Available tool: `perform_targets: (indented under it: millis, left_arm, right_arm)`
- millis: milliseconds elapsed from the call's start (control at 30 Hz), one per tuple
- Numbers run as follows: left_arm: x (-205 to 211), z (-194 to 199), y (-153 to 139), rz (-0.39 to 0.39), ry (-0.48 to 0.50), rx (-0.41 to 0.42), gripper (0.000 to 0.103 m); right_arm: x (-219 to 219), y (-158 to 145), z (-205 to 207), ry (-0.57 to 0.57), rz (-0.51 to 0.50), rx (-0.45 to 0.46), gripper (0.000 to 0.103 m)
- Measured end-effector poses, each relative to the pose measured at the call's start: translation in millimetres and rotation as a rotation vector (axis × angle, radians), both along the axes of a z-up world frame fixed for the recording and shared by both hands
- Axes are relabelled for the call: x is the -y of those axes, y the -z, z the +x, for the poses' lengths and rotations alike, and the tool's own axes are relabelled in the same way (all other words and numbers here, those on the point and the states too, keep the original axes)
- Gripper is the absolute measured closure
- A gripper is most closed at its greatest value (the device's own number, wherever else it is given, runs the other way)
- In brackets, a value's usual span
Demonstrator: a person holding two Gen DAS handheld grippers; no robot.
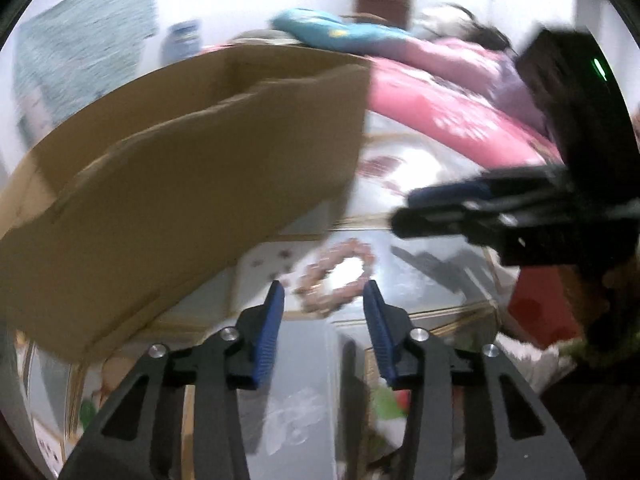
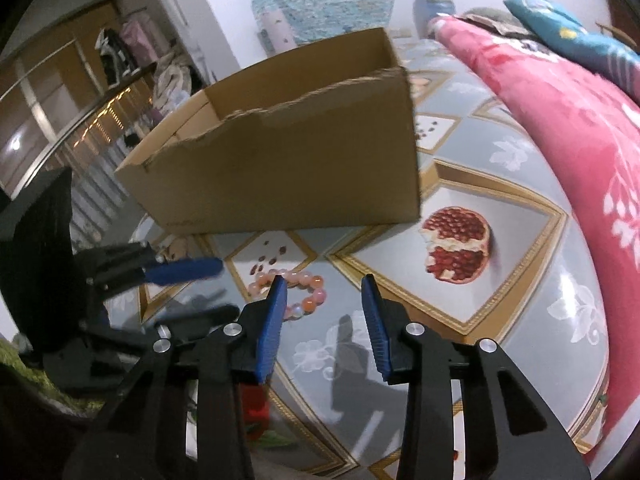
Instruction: Organize jewelry
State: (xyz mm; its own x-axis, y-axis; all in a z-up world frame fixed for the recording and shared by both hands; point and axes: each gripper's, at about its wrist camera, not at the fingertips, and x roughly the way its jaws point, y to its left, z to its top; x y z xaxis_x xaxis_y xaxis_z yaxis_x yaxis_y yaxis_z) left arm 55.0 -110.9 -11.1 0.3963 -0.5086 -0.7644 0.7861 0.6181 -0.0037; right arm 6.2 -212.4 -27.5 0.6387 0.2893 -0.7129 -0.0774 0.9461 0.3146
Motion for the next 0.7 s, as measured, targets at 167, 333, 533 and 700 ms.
perform_targets:
  millis: [167, 333, 533, 700]
  left_arm:
    - [28.3, -1.8, 14.0, 0.098, 0.084, 0.032, 0.073]
    - [36.3, 5.9, 18.3, 0.094, 0.099, -0.004, 0.089]
    - [24.3, 11.8, -2.7, 0.003, 0.062, -0.002, 0.094]
    - [-5.1, 30.1, -23.1, -0.143, -0.032, -0.099, 0.094]
  right_arm:
    - [14.9, 4.3, 1.8, 0.043, 0.033, -0.013, 0.067]
    - [21.2, 5.7, -1.1, 0.065, 0.053, -0.015, 0.067]
    - [26.1, 4.1, -2.8, 0.069, 0.071, -0.01, 0.067]
    - [28.2, 4.0, -2.9, 0.069, 0.084, -0.008, 0.067]
